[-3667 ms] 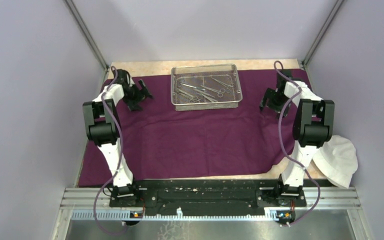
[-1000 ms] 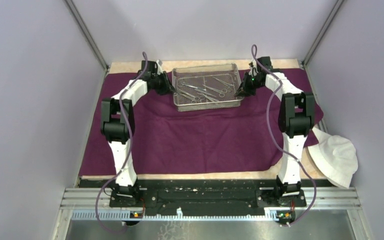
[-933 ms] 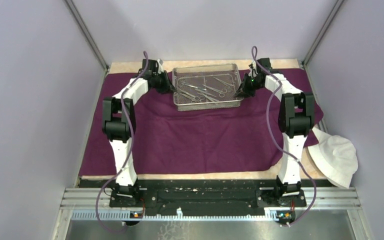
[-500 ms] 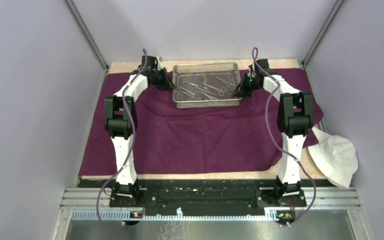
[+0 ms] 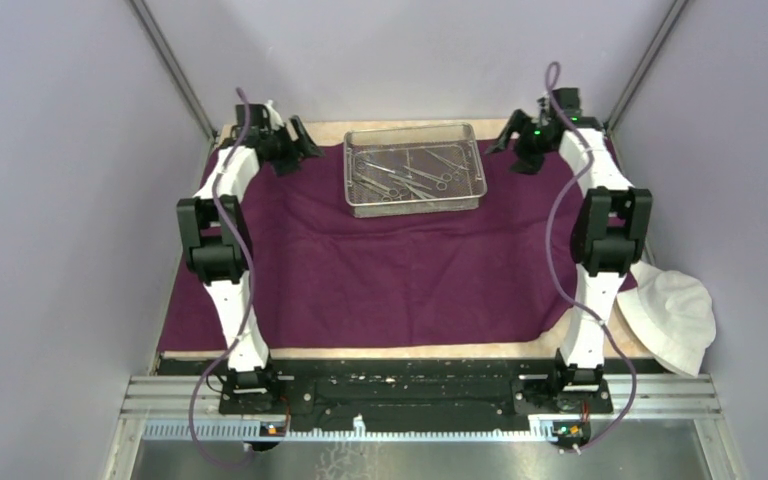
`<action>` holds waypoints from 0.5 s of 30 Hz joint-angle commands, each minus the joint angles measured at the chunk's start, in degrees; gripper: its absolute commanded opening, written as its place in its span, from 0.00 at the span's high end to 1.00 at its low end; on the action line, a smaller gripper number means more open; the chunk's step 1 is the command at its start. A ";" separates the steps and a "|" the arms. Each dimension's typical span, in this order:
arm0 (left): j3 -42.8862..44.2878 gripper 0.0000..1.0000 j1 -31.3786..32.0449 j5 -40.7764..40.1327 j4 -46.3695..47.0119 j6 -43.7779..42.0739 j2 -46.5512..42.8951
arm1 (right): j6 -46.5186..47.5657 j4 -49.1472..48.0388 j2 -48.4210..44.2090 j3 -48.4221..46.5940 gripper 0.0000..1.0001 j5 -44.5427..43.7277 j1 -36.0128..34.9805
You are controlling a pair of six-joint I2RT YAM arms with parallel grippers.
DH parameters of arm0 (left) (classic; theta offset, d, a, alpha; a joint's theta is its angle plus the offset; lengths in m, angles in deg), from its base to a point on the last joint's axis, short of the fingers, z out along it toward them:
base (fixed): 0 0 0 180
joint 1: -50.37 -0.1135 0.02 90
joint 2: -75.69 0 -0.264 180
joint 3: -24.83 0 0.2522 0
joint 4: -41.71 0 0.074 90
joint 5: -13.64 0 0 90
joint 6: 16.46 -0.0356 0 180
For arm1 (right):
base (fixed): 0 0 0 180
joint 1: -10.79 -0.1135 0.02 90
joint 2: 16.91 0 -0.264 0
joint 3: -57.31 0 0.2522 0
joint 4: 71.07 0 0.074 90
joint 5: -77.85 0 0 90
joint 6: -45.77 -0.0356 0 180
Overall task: Open and lay out the surgical kit
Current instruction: Smooth out the surgical kit at the center of the board.
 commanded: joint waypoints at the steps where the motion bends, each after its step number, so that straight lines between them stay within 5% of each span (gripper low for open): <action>1: 3.44 0.13 -3.08 1.92 4.75 2.72 -1.73 | 1.70 1.33 -3.16 -3.99 0.22 -6.47 7.04; 9: 7.51 0.14 -4.03 -3.61 7.99 3.18 3.96 | 8.56 6.18 8.85 -17.49 0.22 -18.29 10.76; 15: 7.42 0.14 -4.64 -3.14 11.60 5.44 7.69 | 9.59 7.95 13.47 -23.32 0.21 -19.15 14.62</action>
